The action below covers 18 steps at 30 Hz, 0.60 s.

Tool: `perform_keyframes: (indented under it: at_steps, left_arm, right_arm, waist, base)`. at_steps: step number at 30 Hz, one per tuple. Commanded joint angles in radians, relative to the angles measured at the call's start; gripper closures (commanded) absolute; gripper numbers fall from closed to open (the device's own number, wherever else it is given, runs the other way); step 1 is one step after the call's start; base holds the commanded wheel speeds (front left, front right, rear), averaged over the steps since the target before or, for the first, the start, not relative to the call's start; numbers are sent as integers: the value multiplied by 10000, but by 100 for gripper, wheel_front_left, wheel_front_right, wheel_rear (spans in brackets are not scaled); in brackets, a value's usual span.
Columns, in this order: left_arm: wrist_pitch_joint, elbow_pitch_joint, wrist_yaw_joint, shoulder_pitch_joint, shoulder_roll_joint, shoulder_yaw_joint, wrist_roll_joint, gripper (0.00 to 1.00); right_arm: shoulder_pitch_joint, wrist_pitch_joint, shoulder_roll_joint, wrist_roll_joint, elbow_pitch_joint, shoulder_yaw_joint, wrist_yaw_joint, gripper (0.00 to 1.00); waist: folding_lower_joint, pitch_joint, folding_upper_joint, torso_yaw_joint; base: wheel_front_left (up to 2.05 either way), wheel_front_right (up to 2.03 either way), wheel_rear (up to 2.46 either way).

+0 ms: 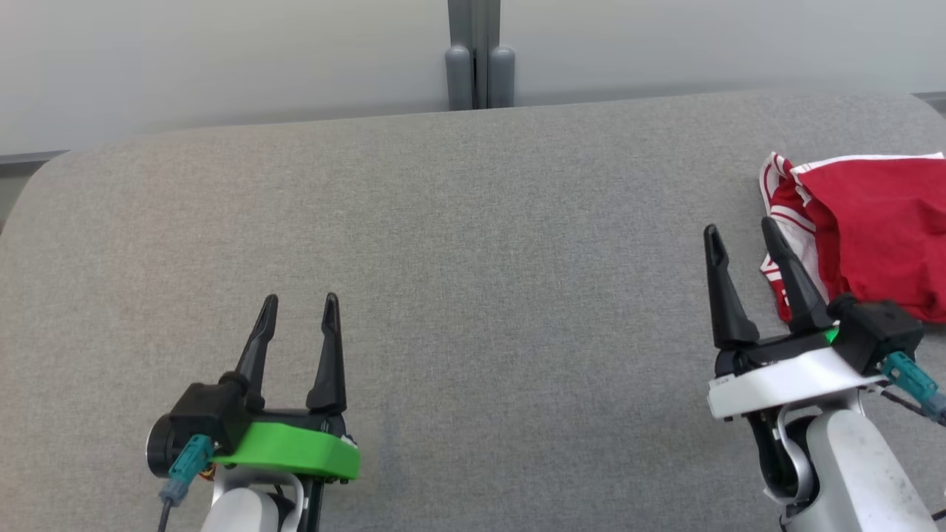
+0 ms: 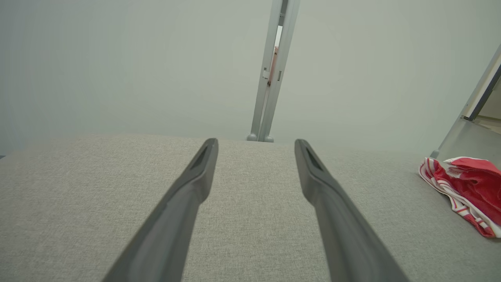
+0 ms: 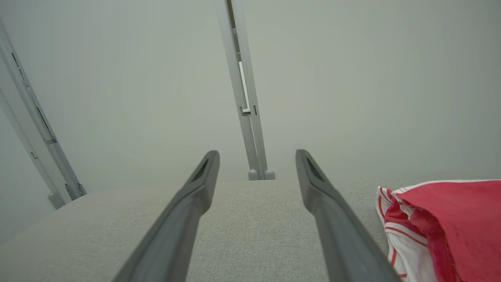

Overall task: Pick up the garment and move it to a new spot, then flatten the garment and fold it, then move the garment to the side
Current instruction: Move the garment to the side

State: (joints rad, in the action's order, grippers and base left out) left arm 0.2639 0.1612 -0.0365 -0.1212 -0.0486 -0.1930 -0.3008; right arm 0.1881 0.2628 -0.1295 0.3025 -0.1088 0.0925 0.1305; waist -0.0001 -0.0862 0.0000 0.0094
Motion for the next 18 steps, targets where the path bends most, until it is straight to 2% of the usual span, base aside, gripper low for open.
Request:
perform_keyframes:
  at_steps: [1, 7, 18]
  left_arm:
    - [-1, 18, 105, 215, -42, 117, -224, 0]
    - [-1, 107, 58, 446, -39, 88, 6, 0]
    - [-1, -124, 101, 429, -39, 120, 207, 0]
  right_arm:
    - [-290, 21, 193, -128, 177, -48, 2, 0]
    - [-727, 21, 594, -408, 426, -176, 2, 0]
    - [-797, 22, 736, -610, 276, -74, 1, 0]
  waist:
    - [1, 150, 0, 119]
    - [1, 189, 0, 116]
    - [1, 177, 0, -27]
  base:
    - [0, 0, 0]
    - [0, 0, 0]
    - [0, 0, 0]
